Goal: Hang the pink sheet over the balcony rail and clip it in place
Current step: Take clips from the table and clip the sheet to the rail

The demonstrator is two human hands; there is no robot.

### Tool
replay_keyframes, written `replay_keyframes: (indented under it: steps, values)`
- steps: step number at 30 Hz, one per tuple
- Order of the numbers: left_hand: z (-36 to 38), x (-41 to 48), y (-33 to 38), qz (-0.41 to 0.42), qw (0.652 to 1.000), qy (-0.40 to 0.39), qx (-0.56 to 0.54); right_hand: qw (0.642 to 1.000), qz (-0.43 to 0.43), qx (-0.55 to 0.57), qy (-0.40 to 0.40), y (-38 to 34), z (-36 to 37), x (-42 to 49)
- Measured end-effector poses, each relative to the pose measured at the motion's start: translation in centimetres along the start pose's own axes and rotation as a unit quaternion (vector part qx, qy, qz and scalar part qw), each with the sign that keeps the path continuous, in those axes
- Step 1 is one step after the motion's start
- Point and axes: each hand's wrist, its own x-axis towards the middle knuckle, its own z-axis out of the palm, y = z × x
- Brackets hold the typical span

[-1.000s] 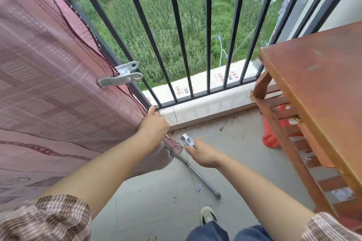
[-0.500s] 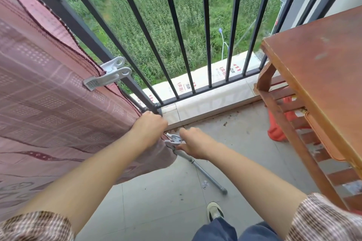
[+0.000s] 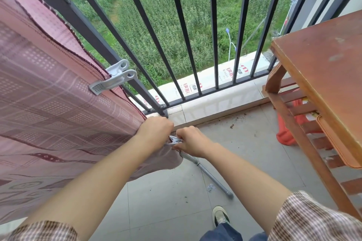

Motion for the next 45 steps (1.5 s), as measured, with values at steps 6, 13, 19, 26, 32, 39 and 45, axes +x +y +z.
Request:
replay_keyframes:
  steps: [6, 13, 19, 26, 32, 39, 45]
  values:
    - [-0.1, -0.1, 0.0, 0.0, 1.0, 0.009, 0.006, 0.999, 0.037, 0.004, 0.012, 0.7, 1.5, 0.9]
    - [0.7, -0.1, 0.0, -0.01, 0.999, 0.013, -0.029, 0.996, 0.068, 0.046, 0.03, 2.2, 1.8, -0.4]
    - [0.6, 0.8, 4.3, -0.001, 0.992, 0.042, -0.122, 0.987, 0.146, 0.041, 0.053, 7.1, -0.7, -5.6]
    - [-3.7, 3.6, 18.8, 0.033, 0.948, 0.029, -0.315, 0.953, 0.28, 0.042, 0.109, 15.1, -6.2, -17.4]
    - [-9.2, 4.5, 32.9, 0.112, 0.923, 0.015, -0.368, 0.912, 0.362, 0.055, 0.186, 22.0, -11.3, -30.3]
    - [-14.1, 6.2, 45.9, 0.191, 0.904, 0.071, -0.377, 0.863, 0.415, -0.014, 0.287, 29.7, -16.1, -40.9]
    - [-15.0, 7.2, 51.5, 0.194, 0.926, 0.024, -0.324, 0.857, 0.415, -0.141, 0.271, 34.3, -17.8, -44.3]
